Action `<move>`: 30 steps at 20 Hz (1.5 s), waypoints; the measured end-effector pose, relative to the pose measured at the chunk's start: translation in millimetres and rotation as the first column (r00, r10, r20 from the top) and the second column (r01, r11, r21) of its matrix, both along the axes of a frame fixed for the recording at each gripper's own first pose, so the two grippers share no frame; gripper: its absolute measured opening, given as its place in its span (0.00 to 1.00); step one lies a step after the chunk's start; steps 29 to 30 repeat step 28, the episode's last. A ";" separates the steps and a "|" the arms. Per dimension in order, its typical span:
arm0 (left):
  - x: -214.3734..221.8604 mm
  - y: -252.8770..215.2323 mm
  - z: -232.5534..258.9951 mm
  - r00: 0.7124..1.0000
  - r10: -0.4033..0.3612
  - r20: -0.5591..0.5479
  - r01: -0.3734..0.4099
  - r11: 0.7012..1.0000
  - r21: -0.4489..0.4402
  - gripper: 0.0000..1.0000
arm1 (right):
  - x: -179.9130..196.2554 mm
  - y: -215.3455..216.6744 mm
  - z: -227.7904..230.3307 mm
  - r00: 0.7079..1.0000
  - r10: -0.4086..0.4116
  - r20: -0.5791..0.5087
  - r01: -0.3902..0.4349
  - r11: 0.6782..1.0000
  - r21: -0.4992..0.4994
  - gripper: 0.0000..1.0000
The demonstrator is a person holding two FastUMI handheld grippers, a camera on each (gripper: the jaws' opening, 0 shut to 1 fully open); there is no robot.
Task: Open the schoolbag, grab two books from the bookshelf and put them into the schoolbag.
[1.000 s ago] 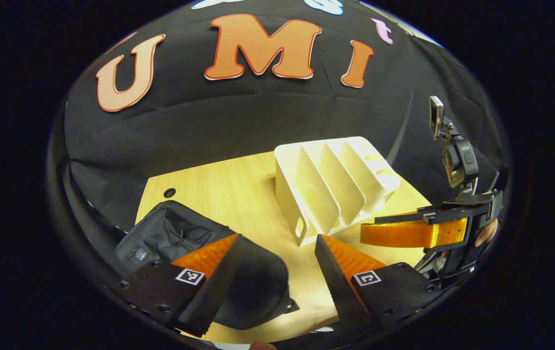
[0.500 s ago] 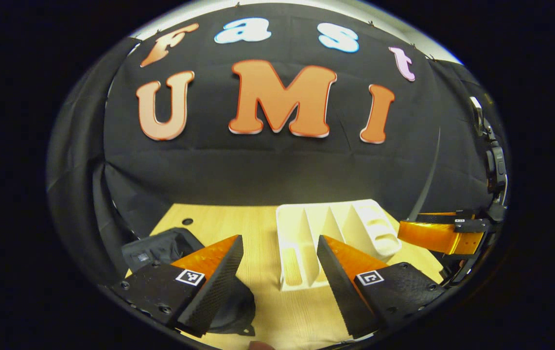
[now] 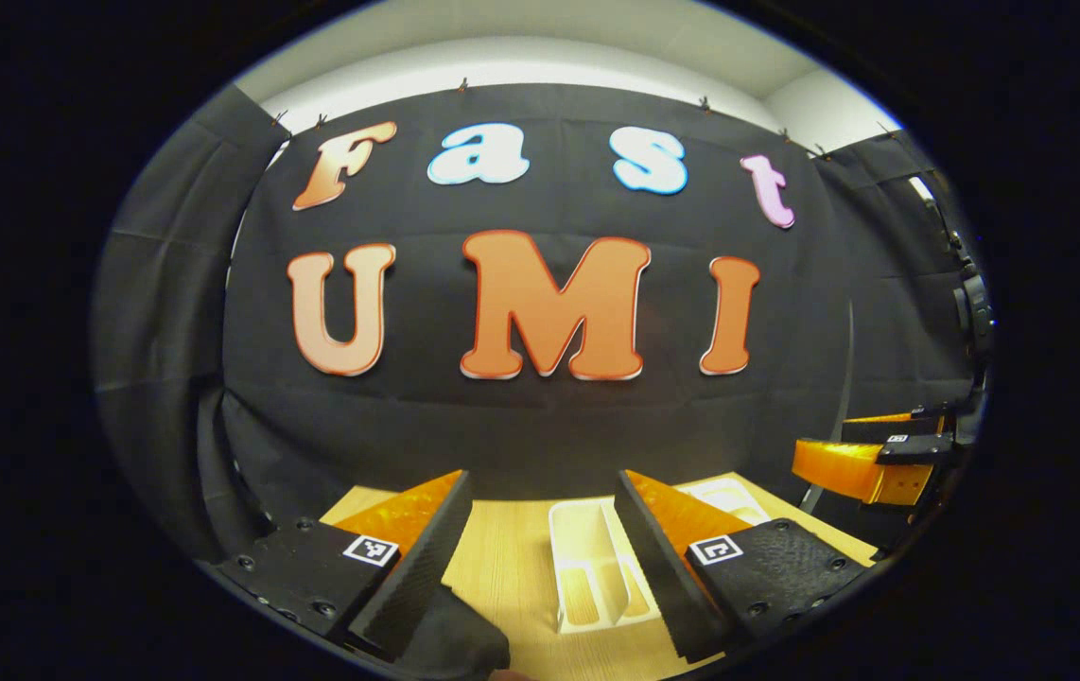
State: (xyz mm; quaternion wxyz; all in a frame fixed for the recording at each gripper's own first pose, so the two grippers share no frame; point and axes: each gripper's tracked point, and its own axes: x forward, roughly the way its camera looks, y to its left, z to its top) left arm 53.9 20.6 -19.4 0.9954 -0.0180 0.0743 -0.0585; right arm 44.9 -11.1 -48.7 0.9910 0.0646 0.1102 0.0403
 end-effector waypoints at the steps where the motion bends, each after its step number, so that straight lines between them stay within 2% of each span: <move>1: 0.9 3.9 4.1 1.000 0.000 0.021 0.000 1.000 0.000 0.96 | 1.7 5.0 4.3 1.000 -0.009 0.013 0.008 1.000 0.007 0.97; 5: 2.6 1.6 9.3 0.999 0.004 0.046 -0.003 1.000 -0.015 0.96 | -2.5 5.6 5.6 0.997 -0.054 0.049 0.055 0.998 -0.018 0.97; 10: 3.0 4.9 8.5 0.998 -0.017 0.052 0.016 1.000 0.008 0.96 | -7.7 9.6 7.2 0.992 -0.067 0.103 0.075 0.994 -0.073 0.96; 12: 3.8 11.0 14.1 0.998 0.004 0.065 -0.004 1.000 0.004 0.96 | -9.5 12.0 9.7 0.992 -0.062 0.112 0.070 0.995 -0.074 0.97; 14: 0.6 5.5 9.6 0.998 0.000 0.065 0.000 1.000 -0.007 0.96 | -10.7 11.1 6.0 0.992 -0.076 0.102 0.083 0.994 -0.065 0.97; 15: 1.6 -2.1 5.7 0.998 -0.030 0.057 0.030 1.000 0.003 0.95 | -10.2 14.4 3.5 0.992 -0.076 0.100 0.082 0.995 -0.056 0.97; 19: 1.3 -1.7 5.3 0.998 -0.019 0.057 0.018 0.999 0.028 0.94 | -10.8 18.8 -11.3 0.995 -0.069 0.074 0.073 0.995 -0.064 0.97; 20: 0.6 -1.8 3.8 0.998 -0.015 0.056 0.014 1.000 0.027 0.96 | -11.2 18.1 -14.1 0.996 -0.066 0.067 0.070 0.996 -0.055 0.97; 30: -5.2 -17.4 -3.0 0.999 -0.033 0.043 0.031 0.999 0.037 0.94 | -17.5 14.1 -19.3 0.996 -0.057 0.071 0.062 0.995 -0.077 0.97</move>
